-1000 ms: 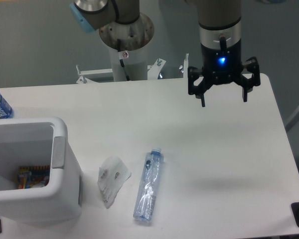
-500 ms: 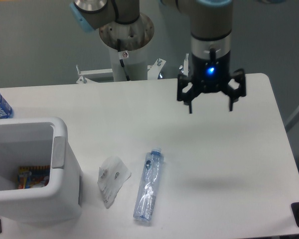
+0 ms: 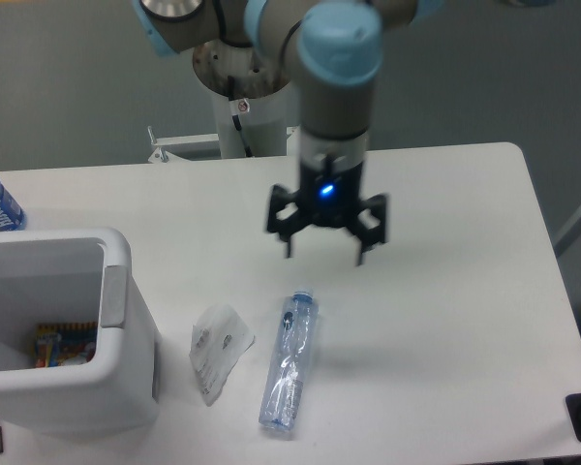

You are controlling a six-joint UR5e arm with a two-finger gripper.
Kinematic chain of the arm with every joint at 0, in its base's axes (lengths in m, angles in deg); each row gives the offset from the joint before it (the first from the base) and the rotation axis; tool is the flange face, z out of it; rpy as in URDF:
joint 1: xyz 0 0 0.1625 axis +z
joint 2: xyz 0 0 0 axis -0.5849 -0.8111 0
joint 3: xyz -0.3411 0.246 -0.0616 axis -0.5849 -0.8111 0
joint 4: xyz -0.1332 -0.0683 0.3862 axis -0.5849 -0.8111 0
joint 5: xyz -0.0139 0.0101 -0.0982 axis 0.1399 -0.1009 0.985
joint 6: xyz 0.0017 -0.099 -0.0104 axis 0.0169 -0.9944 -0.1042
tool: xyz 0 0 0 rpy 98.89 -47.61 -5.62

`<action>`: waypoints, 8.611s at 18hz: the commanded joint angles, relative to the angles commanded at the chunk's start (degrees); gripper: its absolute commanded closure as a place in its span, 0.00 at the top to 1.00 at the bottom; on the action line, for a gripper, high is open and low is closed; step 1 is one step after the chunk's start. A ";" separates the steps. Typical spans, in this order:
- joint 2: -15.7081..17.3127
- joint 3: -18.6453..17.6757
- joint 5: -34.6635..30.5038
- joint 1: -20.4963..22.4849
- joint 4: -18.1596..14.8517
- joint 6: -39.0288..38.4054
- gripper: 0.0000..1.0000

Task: Place the trash in the trash can
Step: 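Move the open gripper over the clear plastic wrapper and lower it, then close the gripper on the crumpled clear plastic wrapper, then lift the wrapper and carry it over the white trash bin, then open the gripper to drop the wrapper into the bin, then move the gripper over the clear water bottle and lower it, then close the gripper on the bottle's cap end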

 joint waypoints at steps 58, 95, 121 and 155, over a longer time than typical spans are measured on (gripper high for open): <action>2.71 5.27 22.86 2.63 16.52 -18.88 0.00; 1.49 8.70 12.07 0.59 14.50 -27.87 1.00; -19.95 12.04 -9.48 -1.58 -2.29 3.43 1.00; -23.39 8.96 -13.61 -3.35 1.05 3.43 1.00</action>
